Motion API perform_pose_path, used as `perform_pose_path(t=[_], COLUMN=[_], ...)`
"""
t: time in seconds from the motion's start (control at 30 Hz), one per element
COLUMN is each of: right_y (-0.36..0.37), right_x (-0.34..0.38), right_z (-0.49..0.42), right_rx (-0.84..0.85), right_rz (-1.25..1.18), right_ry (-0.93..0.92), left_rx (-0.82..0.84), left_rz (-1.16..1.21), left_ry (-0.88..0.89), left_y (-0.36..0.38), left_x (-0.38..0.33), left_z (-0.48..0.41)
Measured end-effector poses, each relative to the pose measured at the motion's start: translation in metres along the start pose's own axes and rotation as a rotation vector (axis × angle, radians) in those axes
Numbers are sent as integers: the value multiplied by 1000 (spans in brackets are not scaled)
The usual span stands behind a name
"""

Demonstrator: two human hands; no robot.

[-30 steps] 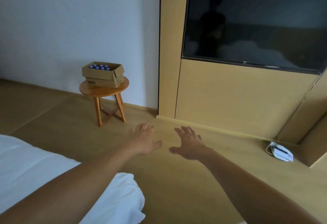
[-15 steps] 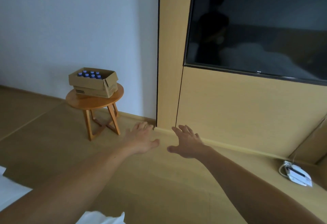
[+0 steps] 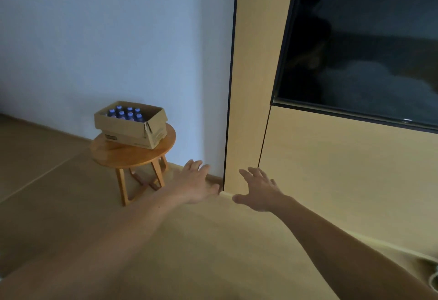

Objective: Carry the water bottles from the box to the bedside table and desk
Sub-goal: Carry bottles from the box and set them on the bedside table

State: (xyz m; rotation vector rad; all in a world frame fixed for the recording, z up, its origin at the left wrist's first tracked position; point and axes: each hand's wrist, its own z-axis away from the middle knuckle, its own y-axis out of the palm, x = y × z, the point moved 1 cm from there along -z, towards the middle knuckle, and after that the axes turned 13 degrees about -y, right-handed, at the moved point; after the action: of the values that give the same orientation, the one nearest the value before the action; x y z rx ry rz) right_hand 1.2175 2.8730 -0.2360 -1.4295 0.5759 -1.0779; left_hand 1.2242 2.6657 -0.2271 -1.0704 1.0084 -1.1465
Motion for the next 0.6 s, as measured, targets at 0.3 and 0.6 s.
perform_pose_path(t=[0.3, 0.6], right_y=[-46, -51], right_x=[-45, -33], right_z=[-159, -317], right_rx=[42, 113], right_rz=[8, 35], right_ry=[-184, -348], left_rx=[-16, -6], left_rz=[37, 157], left_ry=[-153, -340], left_y=[-34, -47], left_x=[2, 64], left_z=[-129, -228])
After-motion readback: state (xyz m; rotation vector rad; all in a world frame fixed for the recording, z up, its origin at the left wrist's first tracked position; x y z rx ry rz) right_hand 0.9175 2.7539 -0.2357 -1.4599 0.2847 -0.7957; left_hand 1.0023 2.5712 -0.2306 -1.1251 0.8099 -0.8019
